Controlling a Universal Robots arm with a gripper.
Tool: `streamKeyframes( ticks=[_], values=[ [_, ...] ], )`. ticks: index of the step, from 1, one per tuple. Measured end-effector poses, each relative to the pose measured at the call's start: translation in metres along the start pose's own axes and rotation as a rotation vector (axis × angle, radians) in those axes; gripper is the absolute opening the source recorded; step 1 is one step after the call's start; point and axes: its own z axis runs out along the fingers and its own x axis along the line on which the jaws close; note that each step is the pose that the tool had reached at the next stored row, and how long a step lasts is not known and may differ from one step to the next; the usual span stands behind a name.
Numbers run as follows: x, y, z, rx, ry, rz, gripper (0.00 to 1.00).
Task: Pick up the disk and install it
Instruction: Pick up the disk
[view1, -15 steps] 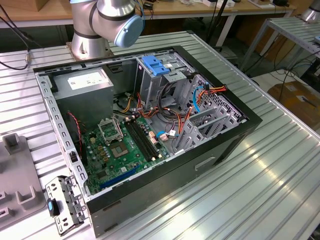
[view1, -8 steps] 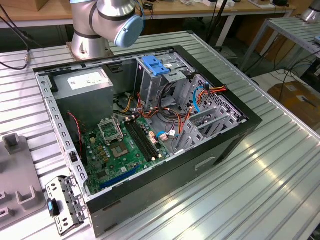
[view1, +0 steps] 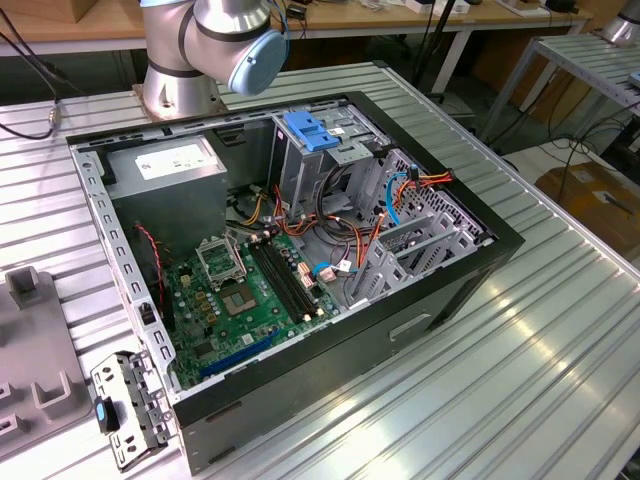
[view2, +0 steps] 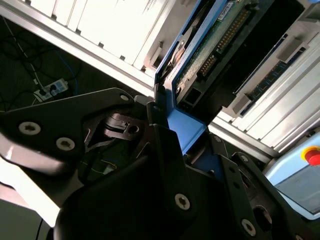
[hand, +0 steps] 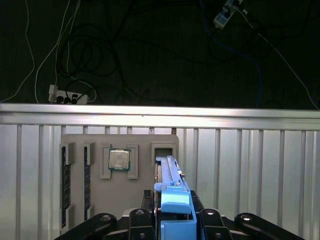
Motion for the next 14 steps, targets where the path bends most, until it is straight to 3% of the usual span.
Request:
streamKeyframes(
  ticks=[14],
  values=[
    [0.0000,0.0000,-0.0046,0.0001,0.0000,0.000,0.37]
  ],
)
